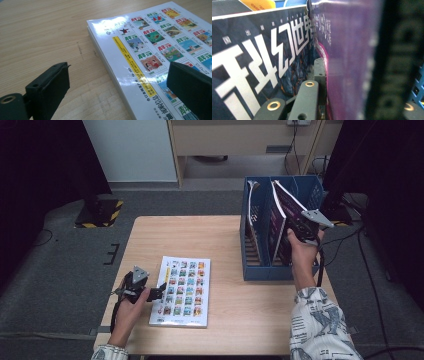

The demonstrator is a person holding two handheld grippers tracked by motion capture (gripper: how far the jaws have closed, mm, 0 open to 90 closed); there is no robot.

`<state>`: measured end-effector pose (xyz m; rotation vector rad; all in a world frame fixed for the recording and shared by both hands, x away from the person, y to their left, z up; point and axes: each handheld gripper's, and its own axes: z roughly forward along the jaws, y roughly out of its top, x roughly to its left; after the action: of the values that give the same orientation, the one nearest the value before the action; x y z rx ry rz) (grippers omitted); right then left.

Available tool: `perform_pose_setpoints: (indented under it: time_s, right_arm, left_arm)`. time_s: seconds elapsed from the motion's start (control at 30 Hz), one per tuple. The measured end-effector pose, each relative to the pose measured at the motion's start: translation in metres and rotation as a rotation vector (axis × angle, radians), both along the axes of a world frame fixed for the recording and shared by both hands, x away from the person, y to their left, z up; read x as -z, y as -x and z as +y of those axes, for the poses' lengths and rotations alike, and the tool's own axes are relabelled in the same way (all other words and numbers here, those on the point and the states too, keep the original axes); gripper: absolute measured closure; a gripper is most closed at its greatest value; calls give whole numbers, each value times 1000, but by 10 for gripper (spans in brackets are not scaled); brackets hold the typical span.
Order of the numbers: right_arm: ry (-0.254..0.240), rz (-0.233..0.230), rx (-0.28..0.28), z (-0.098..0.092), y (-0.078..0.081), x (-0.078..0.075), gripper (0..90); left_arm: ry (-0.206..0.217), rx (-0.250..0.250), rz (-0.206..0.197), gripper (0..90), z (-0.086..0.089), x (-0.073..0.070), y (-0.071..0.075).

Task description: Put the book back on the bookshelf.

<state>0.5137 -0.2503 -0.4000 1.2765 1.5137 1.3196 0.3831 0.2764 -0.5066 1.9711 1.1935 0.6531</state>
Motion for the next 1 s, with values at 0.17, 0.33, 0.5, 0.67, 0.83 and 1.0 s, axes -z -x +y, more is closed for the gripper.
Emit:
perform_pose_setpoints:
  time_s: [0.17, 0.33, 0.5, 0.67, 0.83, 1.0]
  right_arm:
    - [0, 8, -3, 0, 0, 3, 836]
    - [4, 12, -8, 2, 0, 5, 835]
    - [14, 17, -17, 4, 1, 5, 834]
    - [32, 25, -29, 4, 2, 4, 833]
    - [22, 27, -44, 1, 3, 1, 821]
    - [12, 16, -52, -2, 5, -1, 808]
  left_arm:
    - [0, 1, -2, 44, 0, 0, 0]
    - [0, 1, -1, 44, 0, 0, 0]
    - [-1, 1, -2, 44, 0, 0, 0]
    - [2, -1, -4, 44, 0, 0, 0]
    - [2, -1, -2, 44, 0, 0, -1]
    - [2, -2, -3, 44, 0, 0, -1]
